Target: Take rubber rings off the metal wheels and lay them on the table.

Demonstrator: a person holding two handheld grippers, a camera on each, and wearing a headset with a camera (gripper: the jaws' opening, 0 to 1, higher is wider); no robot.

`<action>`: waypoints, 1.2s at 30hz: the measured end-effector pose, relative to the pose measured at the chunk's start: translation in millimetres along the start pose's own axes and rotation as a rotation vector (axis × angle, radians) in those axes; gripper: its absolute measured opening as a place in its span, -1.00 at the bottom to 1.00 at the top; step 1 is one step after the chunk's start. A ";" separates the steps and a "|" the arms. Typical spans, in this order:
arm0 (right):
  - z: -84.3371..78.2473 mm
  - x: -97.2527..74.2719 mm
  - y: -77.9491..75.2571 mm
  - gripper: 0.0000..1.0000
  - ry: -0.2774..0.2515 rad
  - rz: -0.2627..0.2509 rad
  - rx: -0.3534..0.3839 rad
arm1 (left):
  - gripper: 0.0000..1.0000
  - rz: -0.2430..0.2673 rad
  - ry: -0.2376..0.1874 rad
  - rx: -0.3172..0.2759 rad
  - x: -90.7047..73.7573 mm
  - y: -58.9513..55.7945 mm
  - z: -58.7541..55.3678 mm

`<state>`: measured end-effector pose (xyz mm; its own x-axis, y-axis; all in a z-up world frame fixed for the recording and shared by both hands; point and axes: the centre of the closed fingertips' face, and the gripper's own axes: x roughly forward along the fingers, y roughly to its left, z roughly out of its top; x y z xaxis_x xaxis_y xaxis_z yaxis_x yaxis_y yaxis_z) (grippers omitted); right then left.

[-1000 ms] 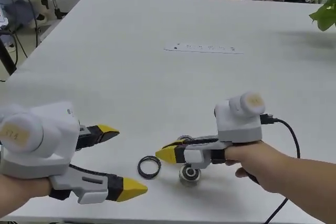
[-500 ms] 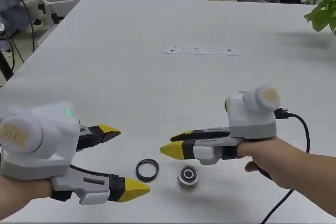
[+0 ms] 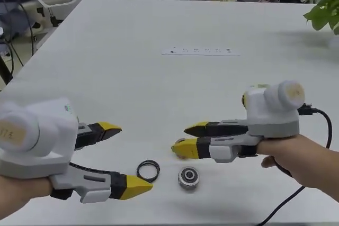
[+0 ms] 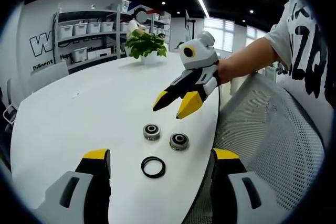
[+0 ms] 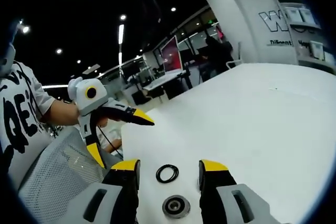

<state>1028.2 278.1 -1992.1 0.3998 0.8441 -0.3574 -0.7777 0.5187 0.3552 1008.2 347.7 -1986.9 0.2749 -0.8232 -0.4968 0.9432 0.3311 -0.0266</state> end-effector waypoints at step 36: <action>-13.5 -64.0 -16.6 0.20 0.025 -0.159 -0.144 | 0.56 0.013 -0.017 -0.015 -4.2 3.6 7.0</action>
<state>1008.9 213.7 -1986.8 0.5123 0.7484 -0.4212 -0.7676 0.6190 0.1661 1011.7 349.1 -1978.9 0.2901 -0.8263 -0.4827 0.9368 0.3483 -0.0332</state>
